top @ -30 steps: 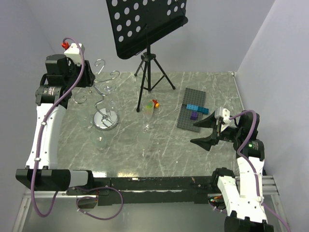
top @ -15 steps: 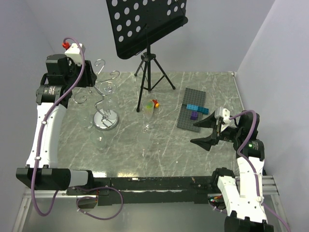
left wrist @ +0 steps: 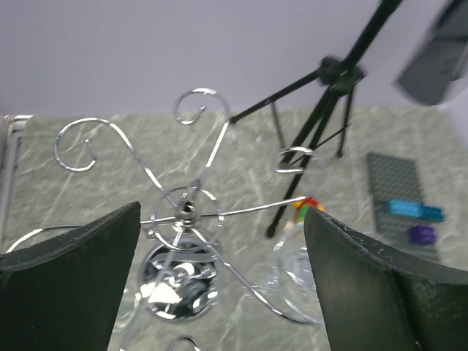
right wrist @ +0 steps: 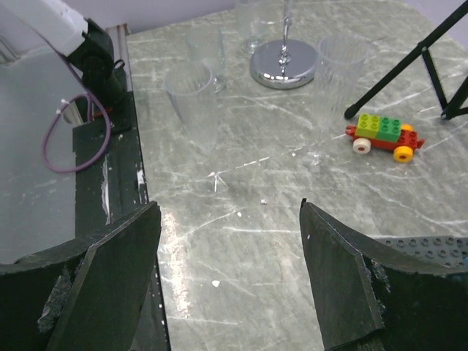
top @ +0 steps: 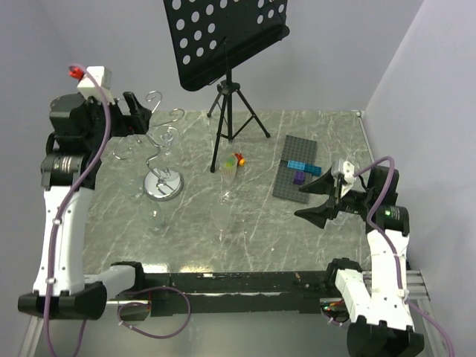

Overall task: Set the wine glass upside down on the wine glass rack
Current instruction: Pick up the wine glass at the center of the board, then turn the wine glass upside down at the wine rack.

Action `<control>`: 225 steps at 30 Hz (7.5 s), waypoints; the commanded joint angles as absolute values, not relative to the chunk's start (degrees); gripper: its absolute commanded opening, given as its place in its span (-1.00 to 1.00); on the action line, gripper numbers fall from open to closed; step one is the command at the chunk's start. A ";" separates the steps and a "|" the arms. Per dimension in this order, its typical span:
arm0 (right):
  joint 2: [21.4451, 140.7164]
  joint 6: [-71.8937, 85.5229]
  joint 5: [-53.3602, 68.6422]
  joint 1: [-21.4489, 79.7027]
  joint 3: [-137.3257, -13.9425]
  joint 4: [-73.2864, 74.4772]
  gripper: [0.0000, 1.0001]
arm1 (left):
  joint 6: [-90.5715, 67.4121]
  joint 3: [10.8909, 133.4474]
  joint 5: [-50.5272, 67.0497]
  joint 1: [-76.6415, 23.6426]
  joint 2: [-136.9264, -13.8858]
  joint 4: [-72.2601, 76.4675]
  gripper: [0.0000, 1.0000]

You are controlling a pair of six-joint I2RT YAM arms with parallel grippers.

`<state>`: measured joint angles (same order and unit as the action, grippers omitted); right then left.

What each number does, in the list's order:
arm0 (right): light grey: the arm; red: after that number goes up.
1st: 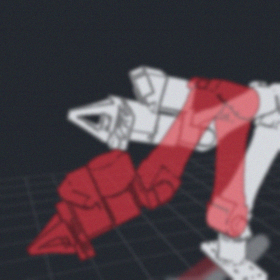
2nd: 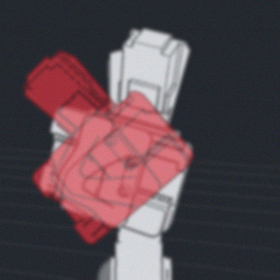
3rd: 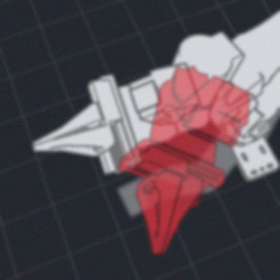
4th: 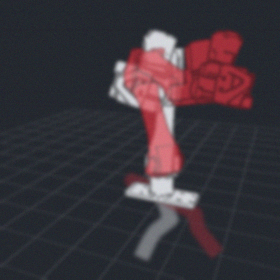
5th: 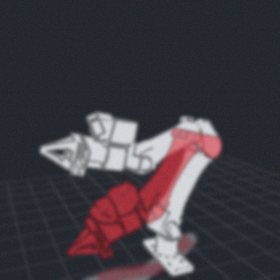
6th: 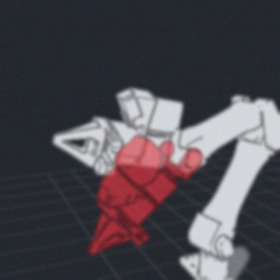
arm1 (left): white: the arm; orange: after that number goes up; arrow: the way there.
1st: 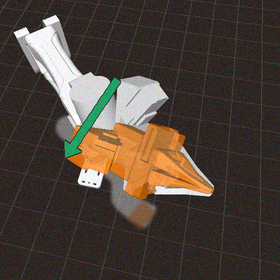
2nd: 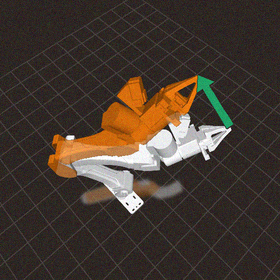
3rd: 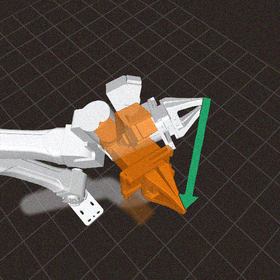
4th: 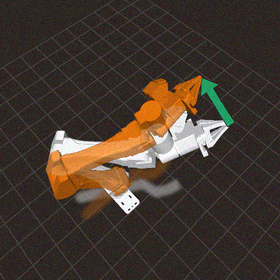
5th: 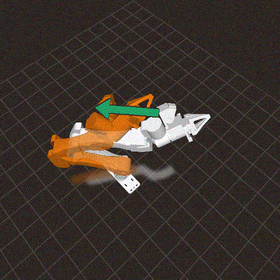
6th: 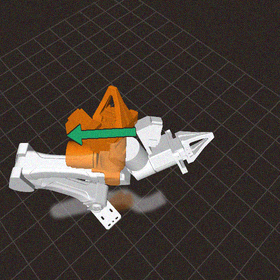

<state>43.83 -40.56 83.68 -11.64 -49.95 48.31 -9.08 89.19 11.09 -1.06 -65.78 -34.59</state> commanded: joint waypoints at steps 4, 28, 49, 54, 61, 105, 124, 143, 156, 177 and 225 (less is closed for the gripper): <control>49.04 -45.98 80.61 -12.30 -64.75 58.62 0.65 | -19.77 83.41 19.32 -0.70 -56.61 -24.97 0.93; 65.29 -40.00 46.58 5.25 -85.60 69.79 0.79 | -26.45 72.25 37.62 -0.70 -46.14 -17.23 0.93; 84.02 -22.87 38.77 24.96 -100.98 59.25 0.89 | -28.82 68.39 33.49 -0.70 -37.71 -20.31 0.93; 86.22 -11.71 34.37 26.01 -101.69 48.98 0.90 | -31.55 67.67 33.48 -0.70 -37.35 -19.33 0.93; 96.31 -1.68 24.62 28.91 -111.43 49.21 0.82 | -31.90 68.47 32.43 -0.70 -35.60 -21.80 0.93; 93.97 -13.62 5.88 36.22 -107.06 52.64 -1.00 | -37.26 69.70 38.13 -1.41 -38.67 -18.38 0.93; 73.39 -6.16 56.68 11.17 -109.59 49.40 -1.00 | -39.56 83.22 27.71 -24.77 -57.99 -24.07 0.93; 68.91 -0.53 61.70 7.56 -111.27 42.72 -1.00 | -40.69 85.78 20.48 -32.34 -65.83 -30.23 0.52; 68.55 -0.70 61.79 7.65 -109.25 41.48 -1.00 | -44.30 83.06 28.47 -32.78 -66.53 -24.35 -0.28; 63.29 -11.67 65.65 6.68 -107.93 48.41 0.82 | -34.46 95.96 9.69 -32.70 -63.19 -43.48 -0.98; 53.53 -13.53 96.15 -11.60 -54.67 21.88 0.89 | 18.81 103.89 -39.02 -32.87 -79.54 -28.92 -0.99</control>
